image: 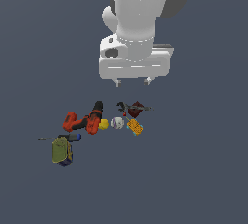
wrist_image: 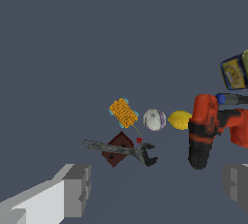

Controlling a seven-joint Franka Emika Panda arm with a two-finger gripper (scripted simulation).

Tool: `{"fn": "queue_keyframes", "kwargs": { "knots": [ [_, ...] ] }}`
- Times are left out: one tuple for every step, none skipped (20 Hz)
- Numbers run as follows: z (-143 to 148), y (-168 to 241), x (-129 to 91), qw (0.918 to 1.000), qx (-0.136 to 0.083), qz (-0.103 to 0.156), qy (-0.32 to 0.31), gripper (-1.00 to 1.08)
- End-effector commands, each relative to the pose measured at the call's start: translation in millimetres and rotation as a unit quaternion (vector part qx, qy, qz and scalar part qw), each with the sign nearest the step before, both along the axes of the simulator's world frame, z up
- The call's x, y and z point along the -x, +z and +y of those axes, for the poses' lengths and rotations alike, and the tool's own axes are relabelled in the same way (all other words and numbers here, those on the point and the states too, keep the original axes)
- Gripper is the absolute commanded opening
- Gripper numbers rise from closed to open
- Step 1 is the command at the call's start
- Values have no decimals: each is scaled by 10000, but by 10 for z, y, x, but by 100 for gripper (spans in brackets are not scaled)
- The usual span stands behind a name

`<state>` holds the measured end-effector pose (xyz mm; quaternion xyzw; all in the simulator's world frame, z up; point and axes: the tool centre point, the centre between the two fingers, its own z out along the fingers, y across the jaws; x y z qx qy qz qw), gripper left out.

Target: Pick up a designated object from a clutter of objects.

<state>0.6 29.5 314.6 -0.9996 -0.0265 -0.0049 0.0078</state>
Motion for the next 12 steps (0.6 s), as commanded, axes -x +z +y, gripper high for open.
{"fn": "queue_keyframes", "kwargs": {
  "knots": [
    [0, 0, 0, 10000, 0, 0, 0, 100],
    [0, -1, 0, 10000, 0, 0, 0, 100],
    [-8, -4, -1, 10000, -8, 0, -2, 100],
    [-18, -8, -1, 10000, -19, -1, -5, 100],
    [-32, -14, -2, 10000, -33, -2, -9, 100],
    [-50, -21, -3, 10000, -50, -3, -13, 100],
    [-70, -28, -5, 10000, -70, -4, -17, 100],
    [-85, -33, -6, 10000, -85, -6, -18, 100],
    [-97, -36, -6, 10000, -96, -7, -18, 100],
    [-104, -36, -7, 9999, -103, -8, -17, 100],
    [-108, -36, -7, 9999, -106, -8, -15, 100],
    [-109, -35, -7, 9999, -106, -8, -15, 100]
  ]
}}
